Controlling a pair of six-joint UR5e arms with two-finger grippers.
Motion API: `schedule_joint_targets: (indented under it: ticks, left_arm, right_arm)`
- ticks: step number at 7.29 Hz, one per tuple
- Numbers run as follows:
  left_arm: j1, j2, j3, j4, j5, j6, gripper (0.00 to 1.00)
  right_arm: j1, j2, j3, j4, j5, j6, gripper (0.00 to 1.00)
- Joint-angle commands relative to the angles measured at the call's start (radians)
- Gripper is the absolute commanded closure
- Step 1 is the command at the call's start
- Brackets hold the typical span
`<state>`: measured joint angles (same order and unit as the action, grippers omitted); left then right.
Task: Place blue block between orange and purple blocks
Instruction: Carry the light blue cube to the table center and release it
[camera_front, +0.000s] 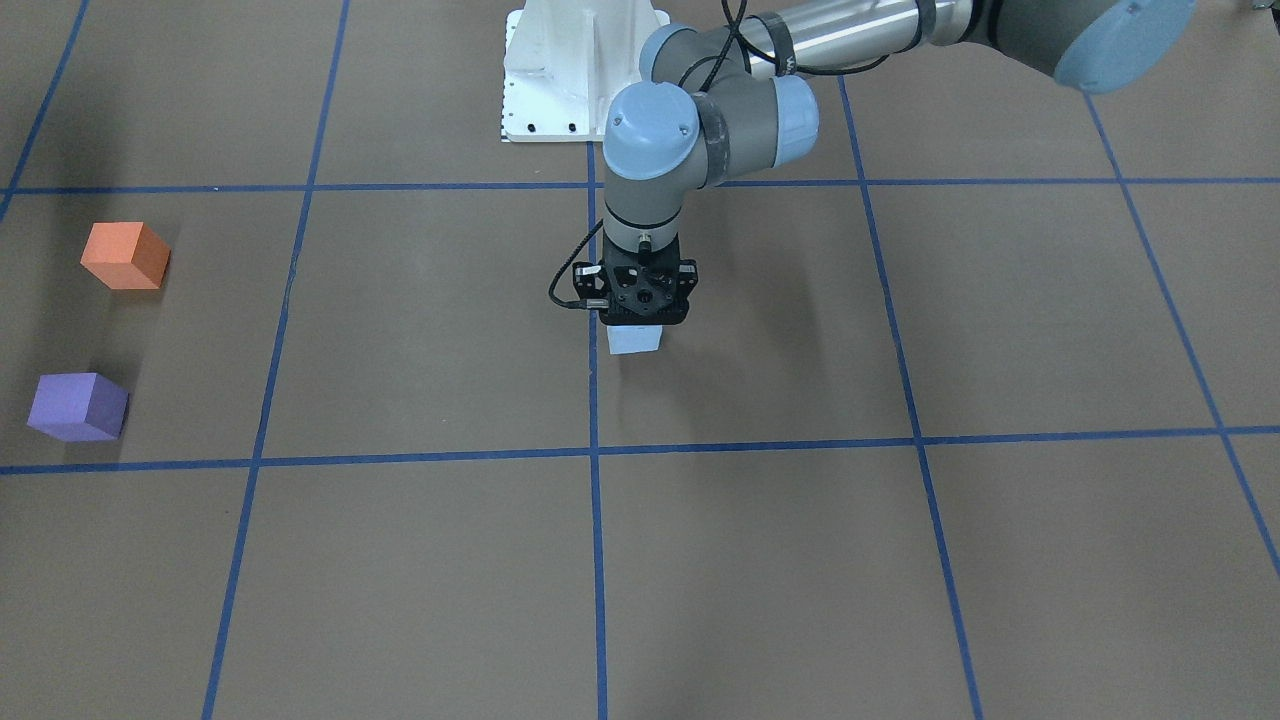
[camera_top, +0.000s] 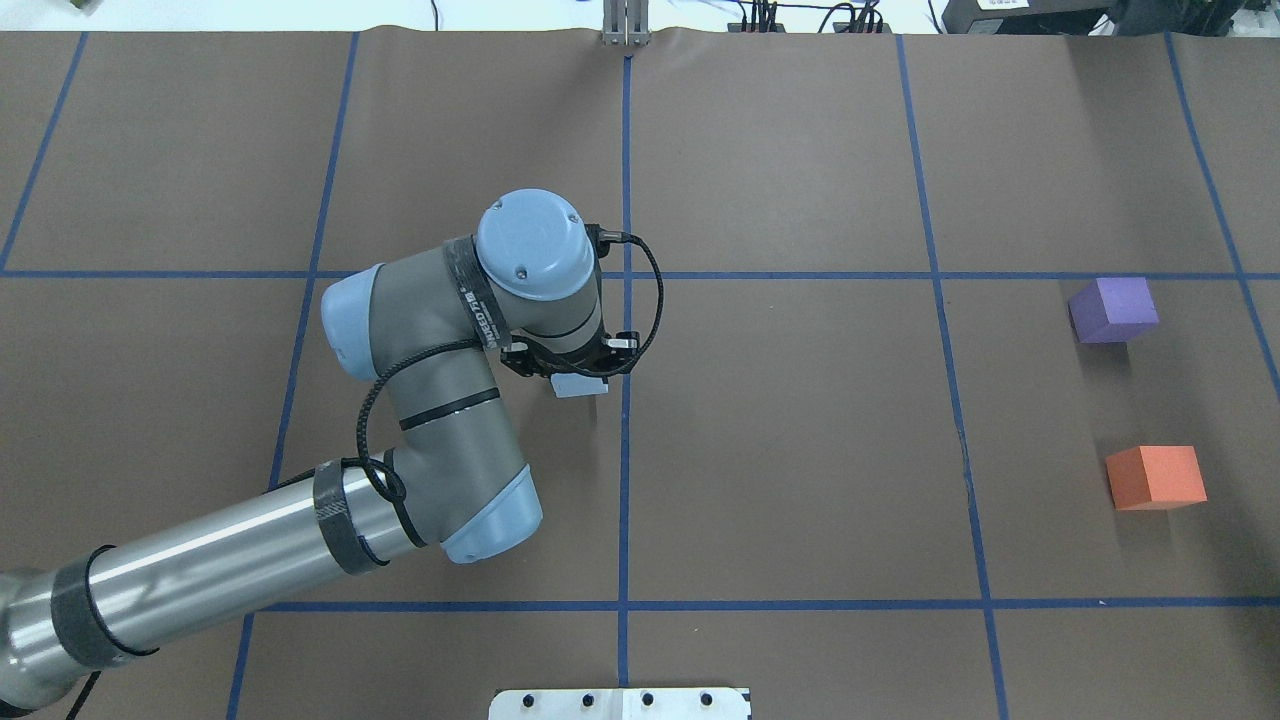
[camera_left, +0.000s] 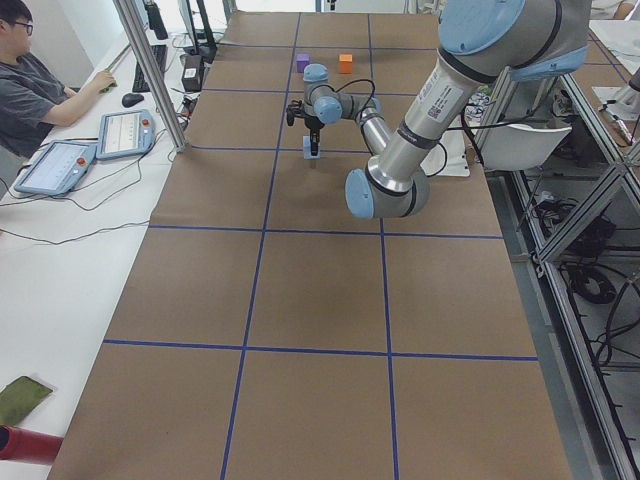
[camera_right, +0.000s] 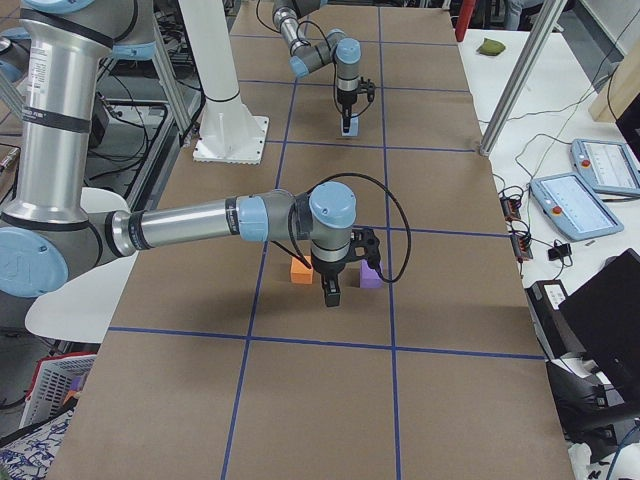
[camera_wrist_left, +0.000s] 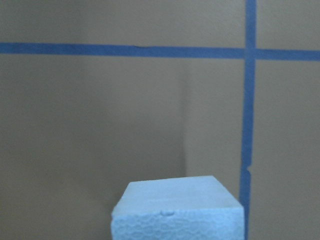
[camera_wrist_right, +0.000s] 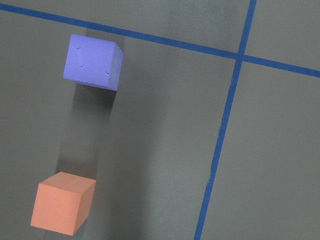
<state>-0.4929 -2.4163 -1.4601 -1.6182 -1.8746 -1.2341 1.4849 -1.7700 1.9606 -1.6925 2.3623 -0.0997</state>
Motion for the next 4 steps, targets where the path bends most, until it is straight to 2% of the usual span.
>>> schedule_joint_targets:
  ticks: [1, 2, 3, 4]
  left_arm:
    - [0.033, -0.067, 0.085, -0.006, 0.040, -0.008, 0.35]
    - [0.039, -0.070, 0.095, -0.009, 0.040, -0.007, 0.17]
    - [0.040, -0.069, 0.095, -0.018, 0.040, -0.002, 0.04]
    - [0.034, -0.070, 0.089, -0.017, 0.041, 0.001, 0.02]
  right_arm:
    - [0.000, 0.001, 0.001, 0.001, 0.000, 0.000, 0.00]
    - [0.000, 0.001, 0.000, 0.001, 0.000, 0.000, 0.00]
    - [-0.002, 0.001, 0.001, 0.001, 0.000, -0.002, 0.00]
    - [-0.003, 0.001, 0.003, 0.002, 0.000, -0.003, 0.00]
